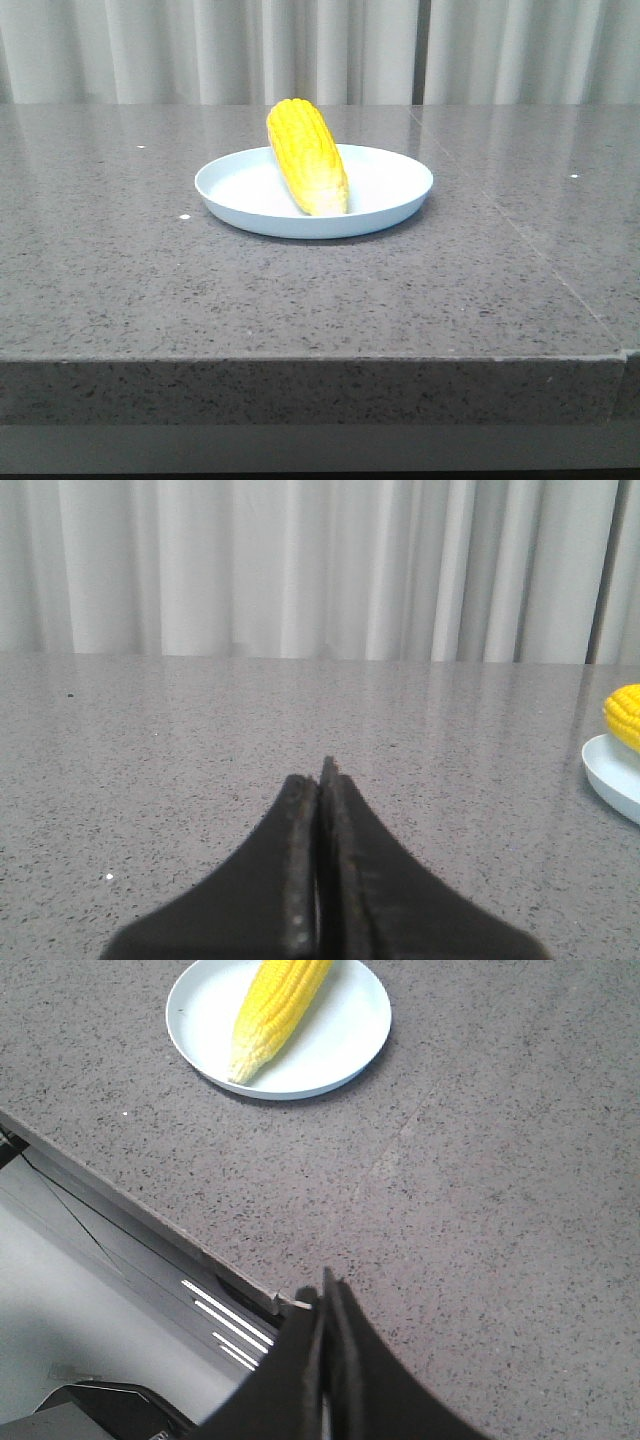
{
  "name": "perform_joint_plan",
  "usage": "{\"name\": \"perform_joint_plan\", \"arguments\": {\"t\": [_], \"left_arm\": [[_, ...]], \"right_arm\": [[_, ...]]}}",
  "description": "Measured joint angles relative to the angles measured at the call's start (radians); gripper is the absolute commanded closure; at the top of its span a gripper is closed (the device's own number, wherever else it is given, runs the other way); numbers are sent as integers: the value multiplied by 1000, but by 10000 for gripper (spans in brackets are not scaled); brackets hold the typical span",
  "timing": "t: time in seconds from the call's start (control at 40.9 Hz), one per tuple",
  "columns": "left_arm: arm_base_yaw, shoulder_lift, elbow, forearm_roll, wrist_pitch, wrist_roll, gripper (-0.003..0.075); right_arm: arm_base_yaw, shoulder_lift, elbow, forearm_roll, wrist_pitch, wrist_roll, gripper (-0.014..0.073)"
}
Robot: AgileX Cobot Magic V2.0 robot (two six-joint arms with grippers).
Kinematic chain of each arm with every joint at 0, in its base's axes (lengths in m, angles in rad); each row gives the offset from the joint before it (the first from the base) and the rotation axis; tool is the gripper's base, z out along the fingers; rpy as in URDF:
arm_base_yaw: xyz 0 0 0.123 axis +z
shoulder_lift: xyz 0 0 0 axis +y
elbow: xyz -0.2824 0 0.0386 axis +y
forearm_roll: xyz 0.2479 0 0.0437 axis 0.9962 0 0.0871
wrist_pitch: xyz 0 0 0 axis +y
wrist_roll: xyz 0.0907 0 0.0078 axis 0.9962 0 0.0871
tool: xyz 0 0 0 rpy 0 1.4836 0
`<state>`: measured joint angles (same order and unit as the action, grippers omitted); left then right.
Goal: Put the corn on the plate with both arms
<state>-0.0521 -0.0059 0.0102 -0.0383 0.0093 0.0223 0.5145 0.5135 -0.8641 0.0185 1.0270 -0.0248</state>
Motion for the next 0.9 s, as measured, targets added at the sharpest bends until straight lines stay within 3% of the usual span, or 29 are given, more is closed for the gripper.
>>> {"name": "perform_joint_plan", "arguments": {"t": [0.244, 0.367, 0.685, 0.905], "left_arm": [[0, 0, 0, 0, 2, 0, 741], [0, 0, 0, 0, 2, 0, 741], [0, 0, 0, 0, 2, 0, 741], [0, 0, 0, 0, 2, 0, 741]], "right_arm": [[0, -6, 9, 0, -7, 0, 661], [-61, -55, 70, 2, -76, 0, 661], [-418, -374, 487, 37, -619, 0, 661], [-501, -518, 783, 53, -896, 0, 661]]}}
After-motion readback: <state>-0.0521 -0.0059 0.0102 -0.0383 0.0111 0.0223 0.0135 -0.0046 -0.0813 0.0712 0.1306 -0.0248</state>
